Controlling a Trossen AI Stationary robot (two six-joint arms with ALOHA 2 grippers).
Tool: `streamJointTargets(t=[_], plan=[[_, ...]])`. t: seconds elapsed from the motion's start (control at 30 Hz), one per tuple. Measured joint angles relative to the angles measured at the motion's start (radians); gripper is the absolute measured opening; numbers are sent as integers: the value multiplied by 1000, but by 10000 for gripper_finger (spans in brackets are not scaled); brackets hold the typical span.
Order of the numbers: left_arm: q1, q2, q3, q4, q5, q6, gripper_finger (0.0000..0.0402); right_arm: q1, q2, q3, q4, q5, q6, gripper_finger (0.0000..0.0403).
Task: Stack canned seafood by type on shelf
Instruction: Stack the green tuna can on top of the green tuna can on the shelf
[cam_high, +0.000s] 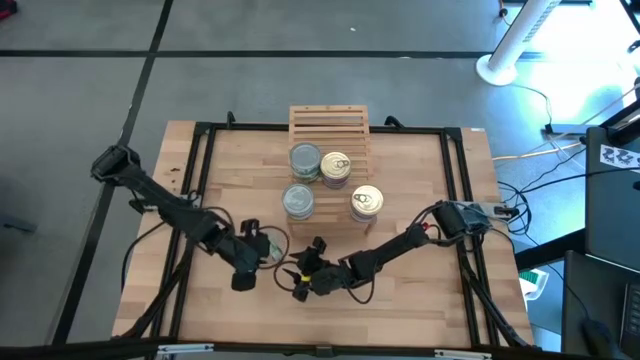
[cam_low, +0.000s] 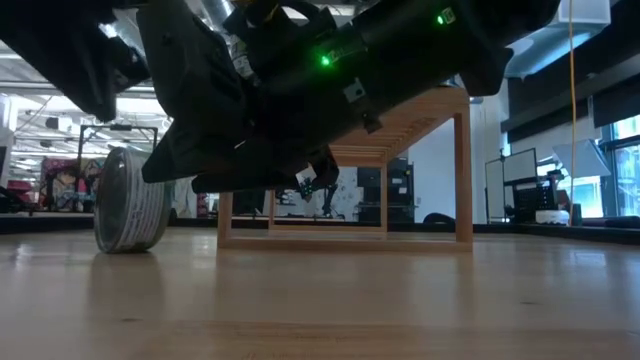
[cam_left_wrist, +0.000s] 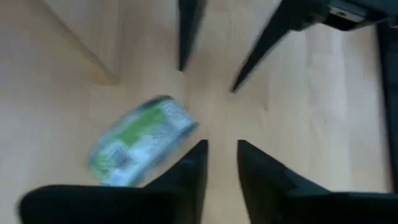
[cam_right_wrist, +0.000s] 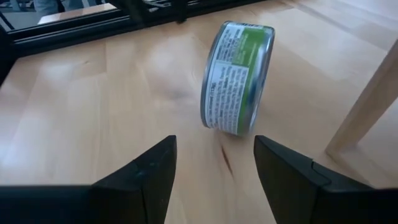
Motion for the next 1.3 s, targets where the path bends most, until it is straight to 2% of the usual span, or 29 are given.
streamJointTargets(t=[0.07,0.2,0.27,0.47,0.6,0.73,0.87,0.93,1.3], plan=[[17,1,0,7,45,4,100,0,0,0,0,-2,0,216],[45,5,0,-6,-2,233,130,0,-1,0,1,-26,0,216],[54,5,0,-8,-27,305,135,0,-1,0,0,-26,0,216],[55,4,0,-15,-22,290,134,0,-2,0,0,-26,0,216],[54,-14,0,-152,-27,405,135,0,-2,0,-1,-26,0,216],[54,-18,-1,-257,-33,343,136,0,-2,0,0,-26,0,216],[53,-18,-1,-253,-33,110,134,0,-2,0,0,-26,0,216],[57,-18,-1,-247,-33,56,134,0,-2,0,0,-26,0,216],[64,-18,-1,-255,-34,219,134,0,-2,0,0,-26,0,216]])
